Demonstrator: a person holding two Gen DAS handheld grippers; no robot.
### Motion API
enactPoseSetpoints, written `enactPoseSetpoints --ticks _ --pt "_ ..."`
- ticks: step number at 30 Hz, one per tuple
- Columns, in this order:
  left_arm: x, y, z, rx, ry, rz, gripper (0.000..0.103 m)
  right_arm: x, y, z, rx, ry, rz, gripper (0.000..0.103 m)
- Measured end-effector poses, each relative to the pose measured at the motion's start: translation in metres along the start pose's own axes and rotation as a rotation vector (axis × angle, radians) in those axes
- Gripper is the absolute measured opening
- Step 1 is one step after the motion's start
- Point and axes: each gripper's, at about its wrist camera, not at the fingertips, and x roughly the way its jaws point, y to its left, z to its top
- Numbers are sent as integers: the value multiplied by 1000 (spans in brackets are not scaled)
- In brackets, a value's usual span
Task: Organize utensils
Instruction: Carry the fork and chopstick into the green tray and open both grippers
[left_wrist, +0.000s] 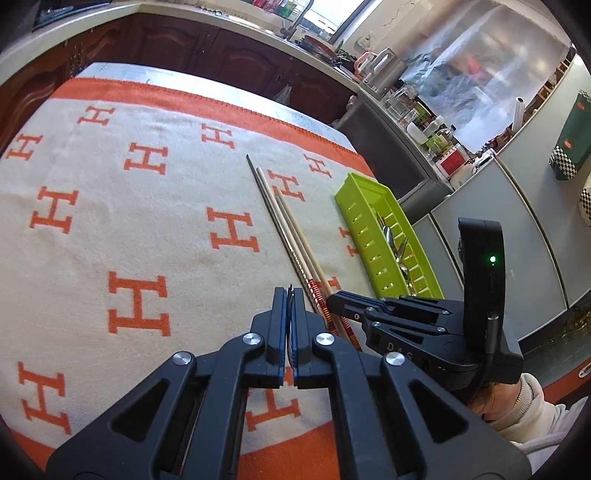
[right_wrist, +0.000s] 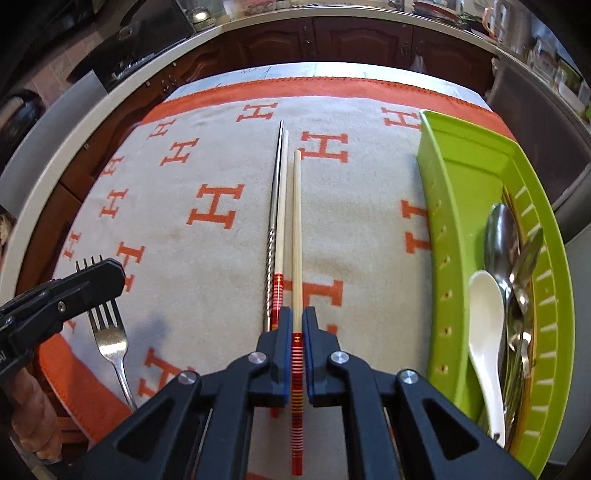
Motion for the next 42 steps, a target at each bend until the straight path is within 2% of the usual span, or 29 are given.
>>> enactPoseSetpoints --ticks 9,18,23,30,36,40,42 --pt "-21 -43 7 91 0 6 0 -55 -22 -22 69 -99 64 5" --pt "-2 -122 25 233 36 2 0 -100 -84 -47 184 -184 54 5" --pt "30 -168 42 332 65 11 0 -104 -118 -53 242 -204 20 5" --pt "89 -204 60 418 139 36 0 -94 -145 -52 262 -191 4 5" --pt "135 -213 61 455 184 84 0 -81 -156 -47 271 -165 16 6" --pt "150 -211 60 443 220 107 1 -79 -159 -47 286 -166 29 6" --pt "153 -210 59 441 234 120 7 -78 -160 -47 290 -164 38 6"
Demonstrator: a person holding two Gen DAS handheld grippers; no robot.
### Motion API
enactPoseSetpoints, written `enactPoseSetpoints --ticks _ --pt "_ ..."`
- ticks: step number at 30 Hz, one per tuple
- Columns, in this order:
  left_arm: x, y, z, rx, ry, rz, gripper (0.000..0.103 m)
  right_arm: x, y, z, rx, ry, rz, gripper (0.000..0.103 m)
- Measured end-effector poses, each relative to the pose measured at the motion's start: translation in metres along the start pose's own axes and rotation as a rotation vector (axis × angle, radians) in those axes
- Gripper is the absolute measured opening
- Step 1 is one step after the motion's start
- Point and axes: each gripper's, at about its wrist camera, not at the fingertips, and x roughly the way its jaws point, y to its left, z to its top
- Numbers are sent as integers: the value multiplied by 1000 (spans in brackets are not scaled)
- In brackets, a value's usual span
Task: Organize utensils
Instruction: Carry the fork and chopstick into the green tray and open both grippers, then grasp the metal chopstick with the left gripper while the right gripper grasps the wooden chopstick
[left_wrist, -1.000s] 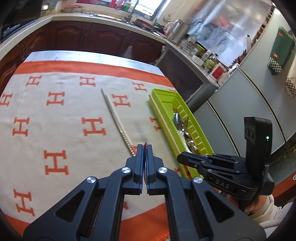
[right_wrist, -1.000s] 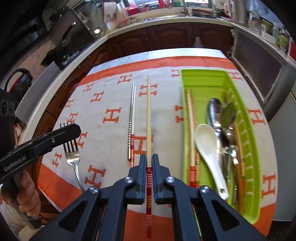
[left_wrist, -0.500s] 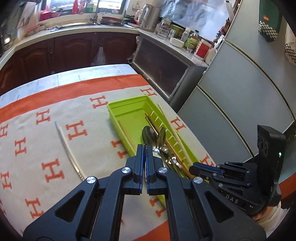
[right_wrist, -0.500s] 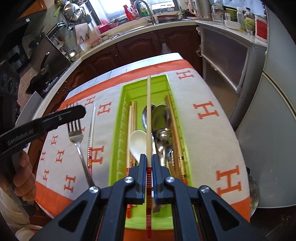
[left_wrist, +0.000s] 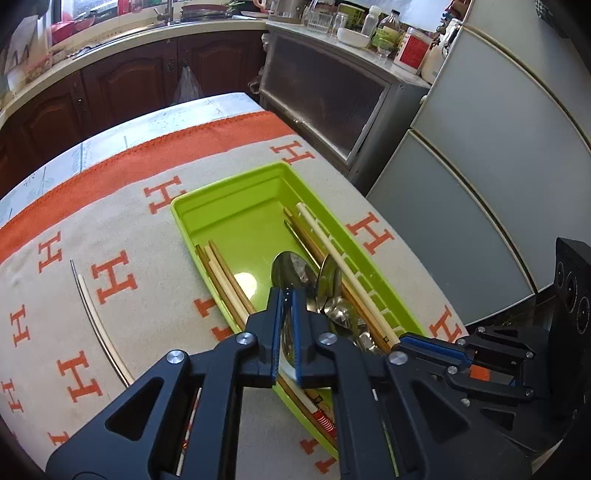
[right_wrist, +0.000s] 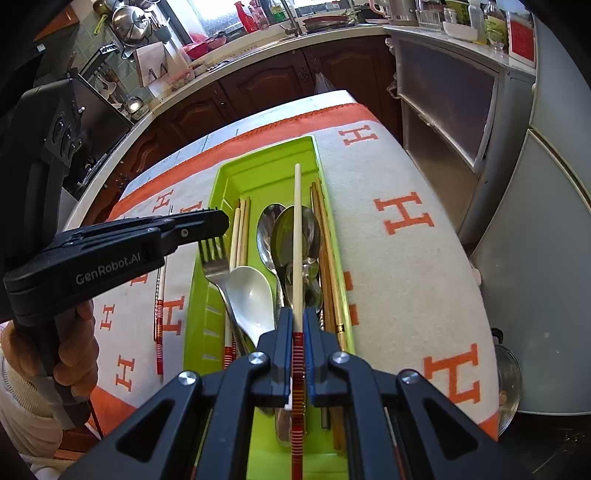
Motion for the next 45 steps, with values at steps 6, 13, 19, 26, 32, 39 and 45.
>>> enactPoseSetpoints --ticks 6,13,19,26,32,39,45 --pt "-16 7 -2 -45 -44 1 48 1 -3 2 18 -5 11 6" --pt "-39 11 -7 -91 -62 -1 48 -3 6 3 -13 -25 6 7" --pt "-62 20 -21 -133 -75 -11 48 -8 14 2 -35 -28 -4 23" --pt "-90 27 -51 -157 -88 -1 48 -16 28 -3 -73 -37 10 23" --pt "-106 43 -77 -218 -89 15 48 -20 49 -9 -111 -38 28 23" --pt "-124 68 -104 -270 -101 60 48 -19 79 -15 -172 -20 55 23" --pt "-133 91 -121 -317 -113 113 48 -11 110 -20 -246 6 62 23"
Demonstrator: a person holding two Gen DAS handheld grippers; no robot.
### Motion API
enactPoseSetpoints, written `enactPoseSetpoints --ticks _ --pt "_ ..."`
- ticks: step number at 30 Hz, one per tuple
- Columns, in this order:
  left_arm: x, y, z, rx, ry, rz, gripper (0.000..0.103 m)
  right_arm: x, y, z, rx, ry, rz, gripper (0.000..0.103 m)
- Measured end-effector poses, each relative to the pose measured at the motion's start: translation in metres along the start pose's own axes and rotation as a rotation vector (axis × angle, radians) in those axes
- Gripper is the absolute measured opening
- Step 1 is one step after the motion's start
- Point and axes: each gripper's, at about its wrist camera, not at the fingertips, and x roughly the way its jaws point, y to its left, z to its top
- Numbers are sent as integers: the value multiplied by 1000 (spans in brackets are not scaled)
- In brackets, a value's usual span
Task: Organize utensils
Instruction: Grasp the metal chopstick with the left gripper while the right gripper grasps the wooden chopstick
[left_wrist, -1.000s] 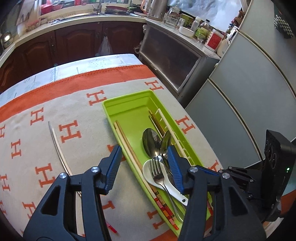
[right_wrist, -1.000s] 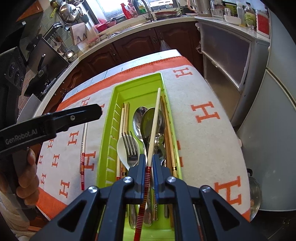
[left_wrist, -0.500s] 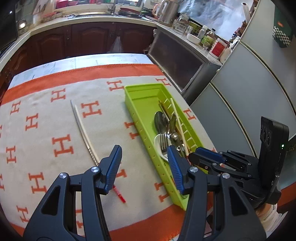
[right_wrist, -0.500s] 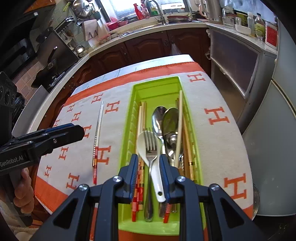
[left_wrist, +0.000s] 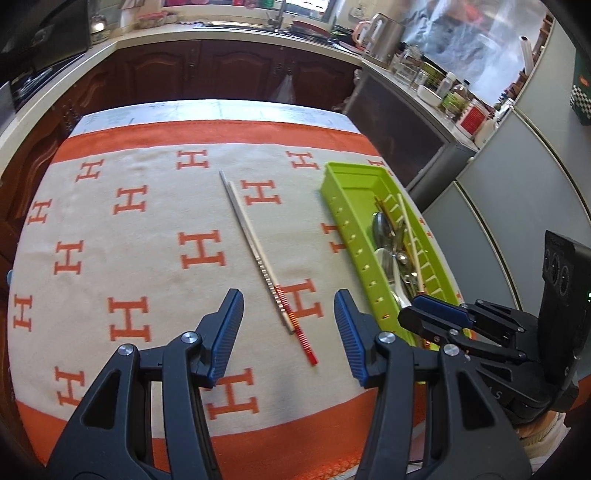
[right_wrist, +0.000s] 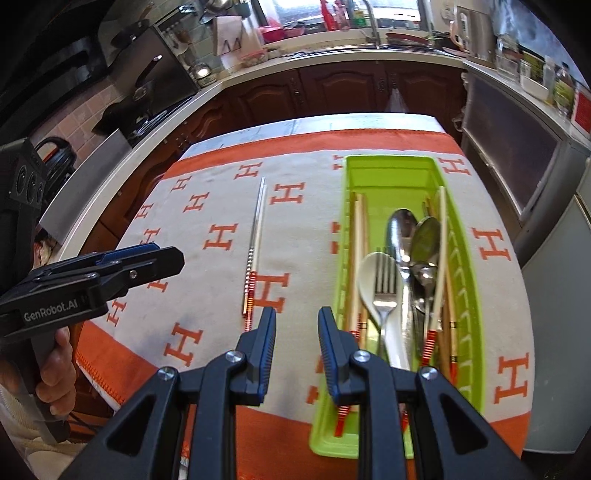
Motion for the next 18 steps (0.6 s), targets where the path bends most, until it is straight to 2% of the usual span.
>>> enactPoseSetpoints --ticks 5,18 --pt "2 21 -8 -23 -1 36 48 17 22 3 -49 45 7 23" --pt "17 63 -21 -97 35 20 48 77 48 -5 -91 207 -3 23"
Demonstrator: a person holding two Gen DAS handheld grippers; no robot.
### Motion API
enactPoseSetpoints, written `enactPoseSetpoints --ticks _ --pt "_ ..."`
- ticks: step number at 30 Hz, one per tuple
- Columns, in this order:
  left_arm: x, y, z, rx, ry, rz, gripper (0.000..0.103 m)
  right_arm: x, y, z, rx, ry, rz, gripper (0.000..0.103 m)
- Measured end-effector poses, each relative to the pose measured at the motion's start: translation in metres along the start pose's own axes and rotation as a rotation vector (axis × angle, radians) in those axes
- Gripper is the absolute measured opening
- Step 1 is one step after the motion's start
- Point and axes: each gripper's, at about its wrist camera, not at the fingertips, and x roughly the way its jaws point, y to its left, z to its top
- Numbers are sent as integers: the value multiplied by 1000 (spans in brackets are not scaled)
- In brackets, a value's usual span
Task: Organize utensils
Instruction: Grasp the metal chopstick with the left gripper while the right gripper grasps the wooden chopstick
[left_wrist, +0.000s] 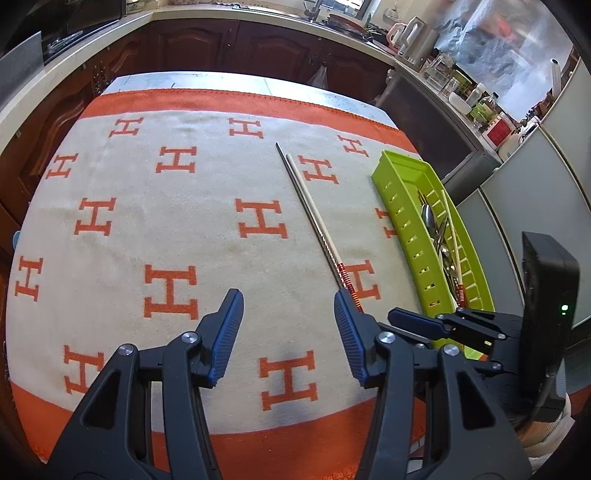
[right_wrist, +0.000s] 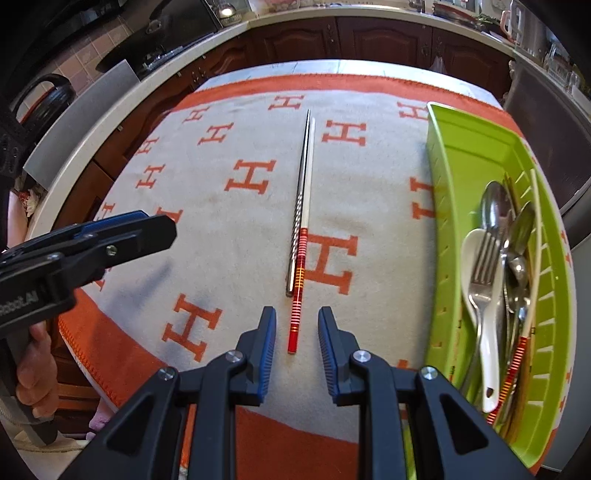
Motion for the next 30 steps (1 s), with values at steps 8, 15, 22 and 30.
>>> enactPoseSetpoints --ticks 8,15,22,30 --pt "5 10 -1 -25 8 -22 48 15 6 3 -24 20 -55 23" --pt "12 7 1 -21 17 -36 48 20 6 12 -41 -20 -121 21" --pt "20 0 9 -19 16 -39 48 27 6 22 -77 -61 -161 19" --pt "39 -18 35 -19 14 -25 48 22 -11 19 -3 -76 -138 5"
